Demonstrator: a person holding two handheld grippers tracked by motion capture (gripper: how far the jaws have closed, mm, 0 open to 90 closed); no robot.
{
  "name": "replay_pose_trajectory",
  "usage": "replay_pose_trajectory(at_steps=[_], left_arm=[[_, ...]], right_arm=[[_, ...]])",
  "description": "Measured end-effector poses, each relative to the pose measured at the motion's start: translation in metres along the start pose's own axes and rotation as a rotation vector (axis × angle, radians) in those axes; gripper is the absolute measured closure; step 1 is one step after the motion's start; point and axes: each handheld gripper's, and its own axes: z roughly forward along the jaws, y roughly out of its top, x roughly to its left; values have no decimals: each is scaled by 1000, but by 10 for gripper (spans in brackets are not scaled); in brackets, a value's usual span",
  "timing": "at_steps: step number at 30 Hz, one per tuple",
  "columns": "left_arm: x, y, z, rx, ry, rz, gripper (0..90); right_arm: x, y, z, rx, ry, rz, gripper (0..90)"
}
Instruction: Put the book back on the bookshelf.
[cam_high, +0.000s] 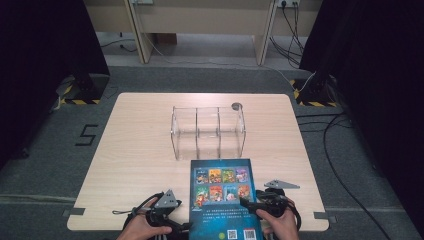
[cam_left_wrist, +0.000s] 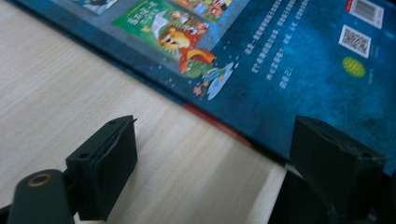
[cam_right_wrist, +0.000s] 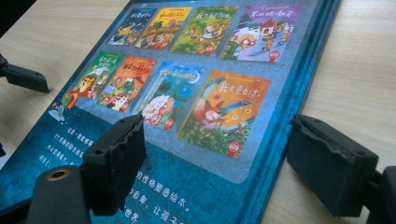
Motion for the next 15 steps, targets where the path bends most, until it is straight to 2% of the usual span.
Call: replay_pose_trajectory(at_steps=[2,3,8,9,11,12,13,14,15], left_arm=[[-2,1,2,2,11,3,144],[-3,2,3,1,14,4,144],[-9,4,9,-12,16,18,143],[-12,5,12,-20,7,26,144],[-14,6,14,-36,-20,14,146],[-14,6,14,-36,-20,14,158],[-17,6,14,-32,-7,7,158],[-18,6,15,-31,3,13,157],[-19,6,15,-28,3,24,157]], right_arm=[[1,2,2,0,-27,-14,260],[1,3,2,1,-40,-23,258],[2,5,7,-17,-56,-3,225],[2,6,8,-21,-57,-4,205],[2,5,10,-41,-41,32,188],[2,5,10,-41,-41,32,188],[1,4,10,-56,-22,61,187],[-1,2,9,-101,16,162,187],[-3,0,8,-118,37,212,188]])
